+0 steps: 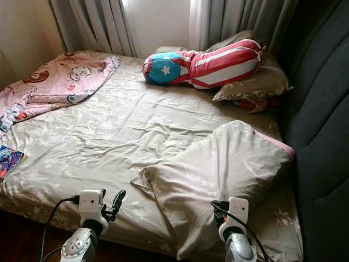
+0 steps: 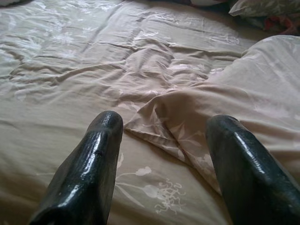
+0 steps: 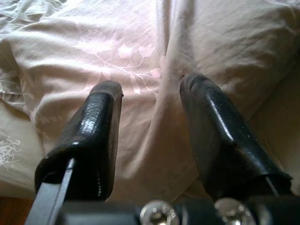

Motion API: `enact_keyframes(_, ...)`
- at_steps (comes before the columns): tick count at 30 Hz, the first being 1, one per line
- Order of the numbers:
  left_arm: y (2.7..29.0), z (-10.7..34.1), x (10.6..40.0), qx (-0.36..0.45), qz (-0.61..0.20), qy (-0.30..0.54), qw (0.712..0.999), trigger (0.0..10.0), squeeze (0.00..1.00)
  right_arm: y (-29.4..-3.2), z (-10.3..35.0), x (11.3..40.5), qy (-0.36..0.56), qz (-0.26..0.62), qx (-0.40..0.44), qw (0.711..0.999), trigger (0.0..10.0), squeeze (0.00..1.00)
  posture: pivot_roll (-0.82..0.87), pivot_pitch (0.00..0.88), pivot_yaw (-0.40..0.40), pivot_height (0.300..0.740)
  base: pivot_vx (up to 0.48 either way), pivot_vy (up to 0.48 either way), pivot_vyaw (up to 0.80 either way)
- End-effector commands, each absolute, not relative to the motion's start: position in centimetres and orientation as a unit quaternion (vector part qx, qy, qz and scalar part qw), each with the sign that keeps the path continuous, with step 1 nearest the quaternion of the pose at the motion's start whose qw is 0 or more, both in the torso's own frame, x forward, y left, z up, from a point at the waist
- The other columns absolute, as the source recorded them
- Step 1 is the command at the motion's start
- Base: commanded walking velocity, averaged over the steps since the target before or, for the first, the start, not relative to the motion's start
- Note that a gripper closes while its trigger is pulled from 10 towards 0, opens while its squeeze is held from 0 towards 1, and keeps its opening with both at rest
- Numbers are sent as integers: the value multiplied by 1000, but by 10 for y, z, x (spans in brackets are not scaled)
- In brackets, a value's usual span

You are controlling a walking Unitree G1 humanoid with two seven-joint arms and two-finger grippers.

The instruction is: Clean up the room

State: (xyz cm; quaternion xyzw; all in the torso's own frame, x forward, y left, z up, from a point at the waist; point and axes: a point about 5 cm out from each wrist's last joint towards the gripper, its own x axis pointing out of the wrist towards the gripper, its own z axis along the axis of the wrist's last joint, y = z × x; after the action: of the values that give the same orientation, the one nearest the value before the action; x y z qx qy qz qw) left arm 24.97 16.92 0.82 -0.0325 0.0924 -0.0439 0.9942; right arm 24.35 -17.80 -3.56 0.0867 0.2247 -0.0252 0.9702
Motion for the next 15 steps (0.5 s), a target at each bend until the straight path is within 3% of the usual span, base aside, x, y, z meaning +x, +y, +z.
enact_keyframes(1, 167, 11, 251, -32, -50, 91, 994, 10000, 0, -175, -37, 245, 242, -20, 80, 967, 10000, 557, -76, 50, -31, 675, 0, 0, 0)
enact_keyframes(2, 167, 11, 251, -32, -50, 91, 994, 10000, 0, -174, -38, 246, 248, -18, 77, 966, 10000, 1000, -71, 57, -29, 675, 0, 0, 0)
enact_keyframes(15, 174, 29, 255, -27, -56, 63, 996, 10000, 0, -171, -30, 268, 302, -78, 88, 946, 10000, 1000, -16, 110, -5, 675, 0, 0, 0)
